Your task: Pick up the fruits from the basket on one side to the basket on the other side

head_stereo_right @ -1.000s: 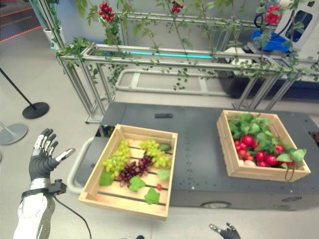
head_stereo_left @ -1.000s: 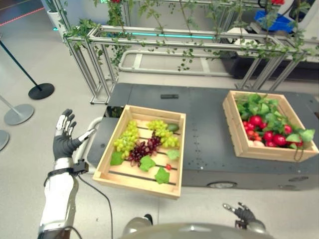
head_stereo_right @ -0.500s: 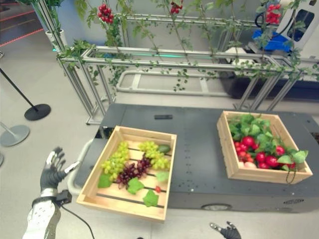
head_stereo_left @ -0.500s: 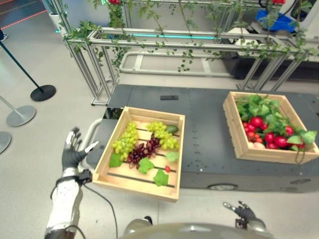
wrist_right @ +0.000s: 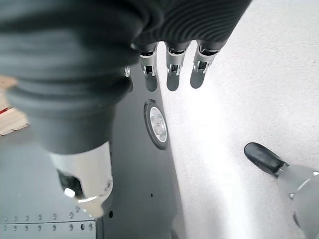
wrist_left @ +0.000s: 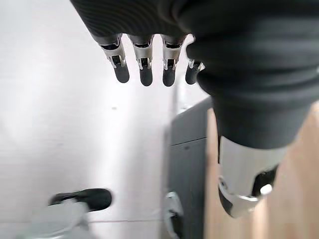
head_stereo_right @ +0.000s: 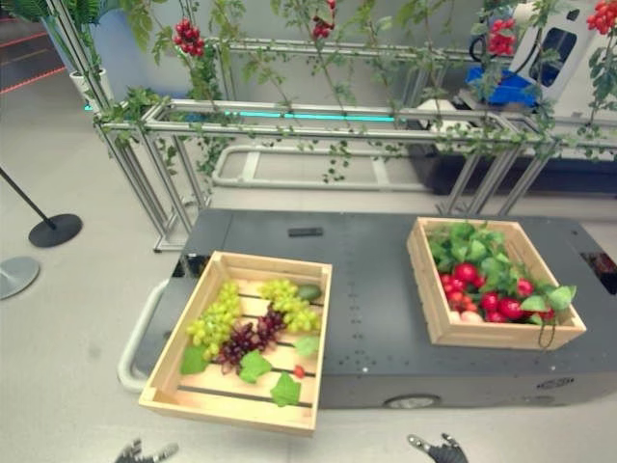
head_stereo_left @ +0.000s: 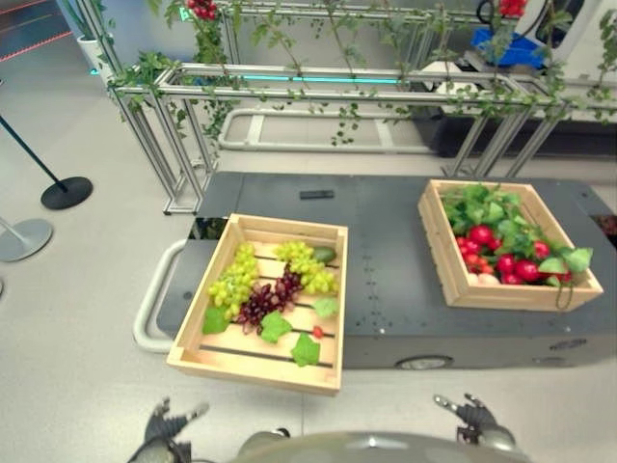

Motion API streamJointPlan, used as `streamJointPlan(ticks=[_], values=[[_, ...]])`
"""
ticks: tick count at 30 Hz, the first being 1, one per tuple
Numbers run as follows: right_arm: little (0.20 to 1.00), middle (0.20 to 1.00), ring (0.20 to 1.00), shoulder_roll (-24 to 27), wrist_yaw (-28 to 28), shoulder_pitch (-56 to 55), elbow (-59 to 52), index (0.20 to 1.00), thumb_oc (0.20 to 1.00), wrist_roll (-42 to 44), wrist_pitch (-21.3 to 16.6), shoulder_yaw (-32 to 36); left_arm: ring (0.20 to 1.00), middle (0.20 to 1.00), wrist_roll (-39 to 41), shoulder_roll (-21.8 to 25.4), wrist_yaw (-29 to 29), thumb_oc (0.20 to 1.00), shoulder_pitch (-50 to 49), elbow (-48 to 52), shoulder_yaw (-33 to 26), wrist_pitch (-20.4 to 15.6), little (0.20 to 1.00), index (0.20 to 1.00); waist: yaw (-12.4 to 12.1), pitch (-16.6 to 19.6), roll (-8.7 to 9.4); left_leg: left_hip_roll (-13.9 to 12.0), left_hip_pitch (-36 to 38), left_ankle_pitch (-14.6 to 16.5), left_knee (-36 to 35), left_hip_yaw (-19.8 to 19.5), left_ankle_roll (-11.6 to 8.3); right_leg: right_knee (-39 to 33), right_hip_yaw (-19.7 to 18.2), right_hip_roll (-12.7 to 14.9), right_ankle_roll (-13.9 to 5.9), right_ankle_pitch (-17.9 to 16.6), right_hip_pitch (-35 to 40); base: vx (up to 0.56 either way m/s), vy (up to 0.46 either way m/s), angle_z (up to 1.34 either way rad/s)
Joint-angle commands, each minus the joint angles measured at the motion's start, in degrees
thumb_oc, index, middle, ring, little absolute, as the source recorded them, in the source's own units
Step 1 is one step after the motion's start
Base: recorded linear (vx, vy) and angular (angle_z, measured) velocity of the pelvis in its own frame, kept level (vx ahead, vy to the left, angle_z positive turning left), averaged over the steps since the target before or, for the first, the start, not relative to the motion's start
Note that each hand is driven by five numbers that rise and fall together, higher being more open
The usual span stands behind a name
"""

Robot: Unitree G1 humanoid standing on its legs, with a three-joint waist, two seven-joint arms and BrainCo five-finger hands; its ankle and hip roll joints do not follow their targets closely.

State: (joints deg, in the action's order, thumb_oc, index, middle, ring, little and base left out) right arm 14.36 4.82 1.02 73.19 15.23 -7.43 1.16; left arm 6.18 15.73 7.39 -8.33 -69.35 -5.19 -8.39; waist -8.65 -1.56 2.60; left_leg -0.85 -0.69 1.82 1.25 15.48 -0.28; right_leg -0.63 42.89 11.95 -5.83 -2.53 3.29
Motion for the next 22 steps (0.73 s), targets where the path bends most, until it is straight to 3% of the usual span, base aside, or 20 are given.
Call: streamJointPlan(ticks=[1, 22], values=[[1.0, 1.0, 1.0, 1.84, 0.84, 4.15, 0.78, 1.0, 1.0, -0.18, -1.3, -1.82, 1.0, 1.0, -3.78, -0.42, -0.84, 1.0, 1.36, -1.67, 1.4, -0.09, 1.0, 1.0, -0.07, 0.86, -0.46, -1.07, -1.09, -0.63, -1.29, 0.61, -3.23, 0.12, -2.28, -0.79, -1.13, 1.01, -0.7, 0.0, 0.0, 0.0], [1.0, 1.0, 1.0, 1.06, -0.08, 3.79, 1.9, 1.0, 1.0, 0.11, -1.18, -2.1, 1.0, 1.0, -3.15, -0.71, -2.24, 1.0, 1.79, -2.1, 2.45, -0.62, 1.0, 1.0, 0.22, 0.48, -0.32, -0.76, -0.8, -0.79, -2.08, 0.7, -2.94, 0.08, -2.52, -0.48, -1.31, 0.41, -1.07, 0.0, 0.0, 0.0]])
